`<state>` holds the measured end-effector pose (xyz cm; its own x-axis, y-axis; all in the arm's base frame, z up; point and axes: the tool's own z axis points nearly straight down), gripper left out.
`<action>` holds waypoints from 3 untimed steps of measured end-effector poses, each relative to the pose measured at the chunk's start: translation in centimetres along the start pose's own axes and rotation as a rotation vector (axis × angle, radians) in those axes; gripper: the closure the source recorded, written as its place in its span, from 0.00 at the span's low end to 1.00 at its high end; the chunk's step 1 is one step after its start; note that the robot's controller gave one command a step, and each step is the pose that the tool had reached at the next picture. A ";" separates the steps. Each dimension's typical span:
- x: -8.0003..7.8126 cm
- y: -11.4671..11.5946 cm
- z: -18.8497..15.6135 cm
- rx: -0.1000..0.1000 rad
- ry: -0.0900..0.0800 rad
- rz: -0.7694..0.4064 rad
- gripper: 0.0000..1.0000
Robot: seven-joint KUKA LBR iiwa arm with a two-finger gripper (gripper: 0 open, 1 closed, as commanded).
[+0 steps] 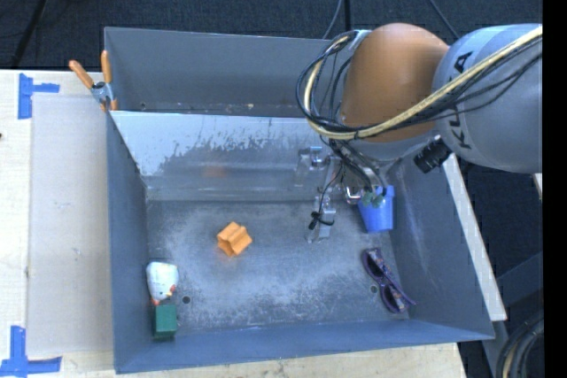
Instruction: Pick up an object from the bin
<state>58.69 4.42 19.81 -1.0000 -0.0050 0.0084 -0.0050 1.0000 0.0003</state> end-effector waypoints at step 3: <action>-0.2 5.4 -6.2 -0.001 -0.007 -0.039 0.00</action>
Offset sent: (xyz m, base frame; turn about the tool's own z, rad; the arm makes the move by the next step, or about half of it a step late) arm -0.0038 0.0612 0.0779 -0.1441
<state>58.95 9.83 26.06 -0.9990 -0.0442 0.0010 -0.0442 0.9990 0.0011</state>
